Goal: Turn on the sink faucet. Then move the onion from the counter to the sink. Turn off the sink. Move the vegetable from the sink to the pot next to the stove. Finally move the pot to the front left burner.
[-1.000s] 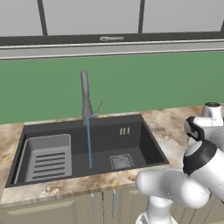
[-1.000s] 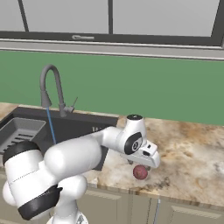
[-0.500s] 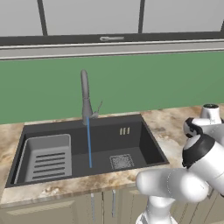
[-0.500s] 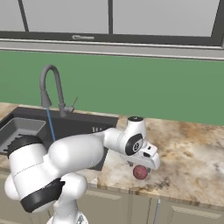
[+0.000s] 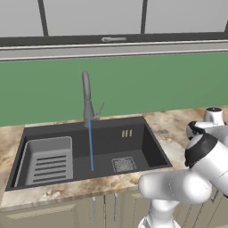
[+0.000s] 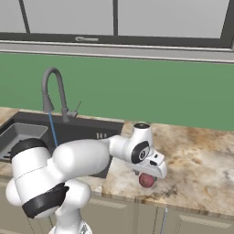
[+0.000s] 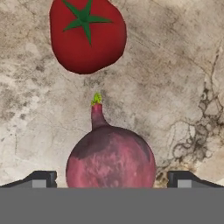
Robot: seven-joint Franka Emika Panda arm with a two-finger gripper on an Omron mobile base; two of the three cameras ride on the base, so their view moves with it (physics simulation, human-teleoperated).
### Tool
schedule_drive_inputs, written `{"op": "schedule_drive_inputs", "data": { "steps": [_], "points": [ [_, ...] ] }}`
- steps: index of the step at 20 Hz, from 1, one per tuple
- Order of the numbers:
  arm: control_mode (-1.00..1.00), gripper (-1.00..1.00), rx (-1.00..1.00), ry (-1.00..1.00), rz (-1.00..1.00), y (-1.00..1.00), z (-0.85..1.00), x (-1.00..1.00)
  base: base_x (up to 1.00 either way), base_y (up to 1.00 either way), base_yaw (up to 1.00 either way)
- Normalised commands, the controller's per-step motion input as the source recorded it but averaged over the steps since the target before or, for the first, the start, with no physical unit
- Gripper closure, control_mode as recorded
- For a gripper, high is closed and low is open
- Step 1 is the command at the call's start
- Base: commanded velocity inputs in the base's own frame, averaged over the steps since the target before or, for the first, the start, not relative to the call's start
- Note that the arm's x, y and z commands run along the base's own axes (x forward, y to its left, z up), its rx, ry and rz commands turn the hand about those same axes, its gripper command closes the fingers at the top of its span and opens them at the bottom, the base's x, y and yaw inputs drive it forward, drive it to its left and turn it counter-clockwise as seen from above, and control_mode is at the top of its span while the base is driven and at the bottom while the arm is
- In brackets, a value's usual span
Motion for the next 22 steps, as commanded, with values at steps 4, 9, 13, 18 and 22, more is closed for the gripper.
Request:
{"op": "schedule_drive_inputs", "data": {
  "steps": [4, 9, 13, 18, 22],
  "points": [
    [-1.0, -1.0, 0.0, 0.0, 0.0, 0.0, -0.09, -0.05, 0.0, 0.0, 0.0],
    [-1.0, -1.0, 0.0, 0.0, 0.0, 0.0, -0.06, -0.09, 0.0, 0.0, 0.0],
    [-1.0, -1.0, 0.0, 0.0, 0.0, 0.0, -0.05, -0.12, 0.0, 0.0, 0.0],
    [-1.0, 1.0, 0.0, 0.0, 0.0, 0.0, -0.11, -0.1, 0.0, 0.0, 0.0],
    [-1.0, 1.0, 0.0, 0.0, 0.0, 0.0, -0.13, 0.0, 0.0, 0.0, 0.0]
  ]
}}
